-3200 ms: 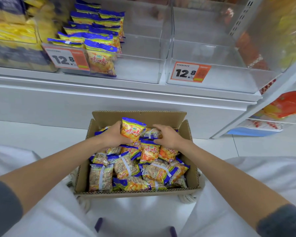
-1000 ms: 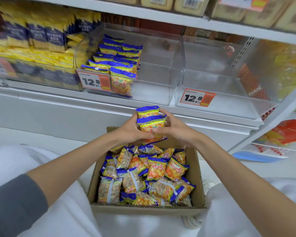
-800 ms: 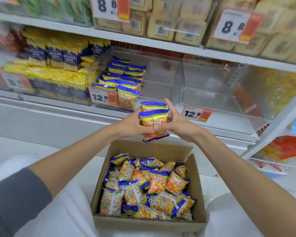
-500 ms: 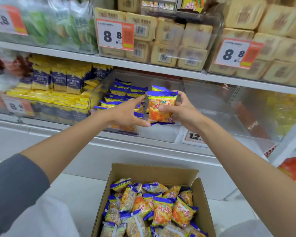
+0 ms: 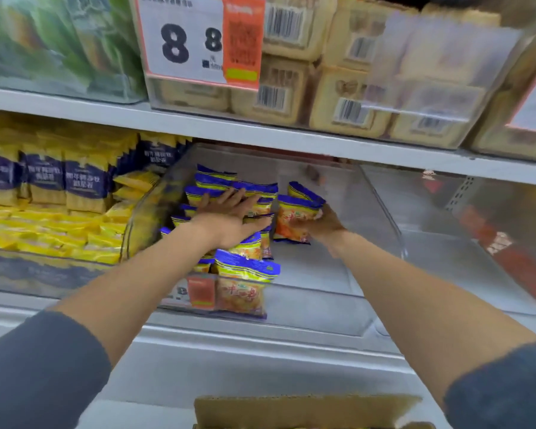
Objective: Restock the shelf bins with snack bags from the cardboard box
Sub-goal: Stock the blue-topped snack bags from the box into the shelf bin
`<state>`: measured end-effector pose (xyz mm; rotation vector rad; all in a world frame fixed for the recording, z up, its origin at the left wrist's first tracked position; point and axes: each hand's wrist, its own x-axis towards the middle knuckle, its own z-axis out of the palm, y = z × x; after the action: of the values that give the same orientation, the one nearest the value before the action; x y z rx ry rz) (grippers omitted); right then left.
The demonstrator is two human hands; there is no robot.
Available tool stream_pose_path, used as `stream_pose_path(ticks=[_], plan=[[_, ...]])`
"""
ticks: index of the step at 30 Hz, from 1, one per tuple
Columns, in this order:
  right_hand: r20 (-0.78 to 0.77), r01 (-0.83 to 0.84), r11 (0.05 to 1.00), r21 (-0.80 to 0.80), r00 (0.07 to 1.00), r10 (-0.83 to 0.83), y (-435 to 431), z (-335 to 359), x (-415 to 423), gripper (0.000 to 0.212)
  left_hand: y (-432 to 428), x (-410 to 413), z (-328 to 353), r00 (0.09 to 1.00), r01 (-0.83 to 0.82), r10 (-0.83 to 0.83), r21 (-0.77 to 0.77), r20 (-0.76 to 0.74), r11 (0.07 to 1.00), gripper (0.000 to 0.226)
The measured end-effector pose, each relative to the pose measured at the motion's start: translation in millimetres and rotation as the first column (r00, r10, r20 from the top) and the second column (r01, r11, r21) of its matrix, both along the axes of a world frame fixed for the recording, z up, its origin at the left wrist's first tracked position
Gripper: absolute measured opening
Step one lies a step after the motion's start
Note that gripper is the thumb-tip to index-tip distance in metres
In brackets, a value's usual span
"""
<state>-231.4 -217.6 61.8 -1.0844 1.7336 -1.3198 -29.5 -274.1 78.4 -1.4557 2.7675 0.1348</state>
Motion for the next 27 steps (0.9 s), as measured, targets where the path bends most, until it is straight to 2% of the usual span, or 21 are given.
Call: stream_pose_path(ticks=[1,2,4,5,8,11,14,17,20,23,25,27], plan=[[0.012,0.007,1.0,0.006,1.0,-0.007,-5.4,-1.6,-1.9,0.043,-1.3,-0.2,-0.3,1.0,0.002,-0.002,-0.009,0.008,1.0,0.082],[0.029,-0.01,0.999,0.031,1.0,0.009,-10.8,-1.7,-0.5,0.039,-2.2,-0.8,0.0,1.0,0.001,-0.001,-0.011,0.017,1.0,0.085],[0.053,-0.074,0.995,0.072,0.996,0.07,-20.3,-5.0,3.4,0.049,-2.4,-1.1,-0.2,1.0,0.001,-0.001,-0.005,0.026,1.0,0.088],[0.053,-0.051,0.996,0.069,0.997,0.047,-24.8,-8.1,5.6,0.058,-1.7,-0.9,0.1,1.0,0.002,-0.002,-0.003,0.028,1.0,0.086],[-0.046,0.152,0.988,-0.002,0.987,-0.152,-25.7,-10.6,4.9,0.076,1.3,-0.1,1.4,1.0,0.008,-0.008,0.001,0.01,1.0,0.072],[-0.102,0.09,0.996,-0.02,0.991,-0.091,-23.6,-8.6,1.7,0.087,3.8,0.0,1.4,1.0,0.016,-0.016,0.022,-0.026,1.0,0.064],[-0.138,0.087,0.996,0.004,0.987,-0.086,-25.4,-12.7,3.5,0.09,3.3,2.5,0.3,0.994,0.019,-0.015,0.032,-0.106,0.999,0.055],[-0.245,0.131,0.991,-0.027,0.96,-0.133,-27.1,-14.3,3.8,0.08,2.5,5.4,1.4,0.984,0.017,-0.01,0.041,-0.178,0.999,0.054],[-0.247,0.101,0.995,0.027,0.965,-0.091,-27.1,-12.7,2.5,0.078,1.4,5.2,1.4,0.986,0.018,-0.01,0.046,-0.165,0.999,0.053],[-0.156,0.089,0.994,0.059,0.985,-0.079,-22.4,-7.1,7.9,0.1,3.7,5.0,3.6,0.982,0.012,0.001,0.067,-0.188,0.998,0.053],[-0.18,0.155,0.976,0.152,0.976,-0.126,-19.4,-1.3,11.0,0.11,6.1,6.0,9.2,0.975,0.013,0.007,0.09,-0.221,0.996,0.053],[-0.284,0.303,0.915,0.267,0.932,-0.225,-10.1,10.4,11.1,0.088,7.2,10.5,14.2,0.977,0.016,0.003,0.086,-0.215,0.996,0.052]])
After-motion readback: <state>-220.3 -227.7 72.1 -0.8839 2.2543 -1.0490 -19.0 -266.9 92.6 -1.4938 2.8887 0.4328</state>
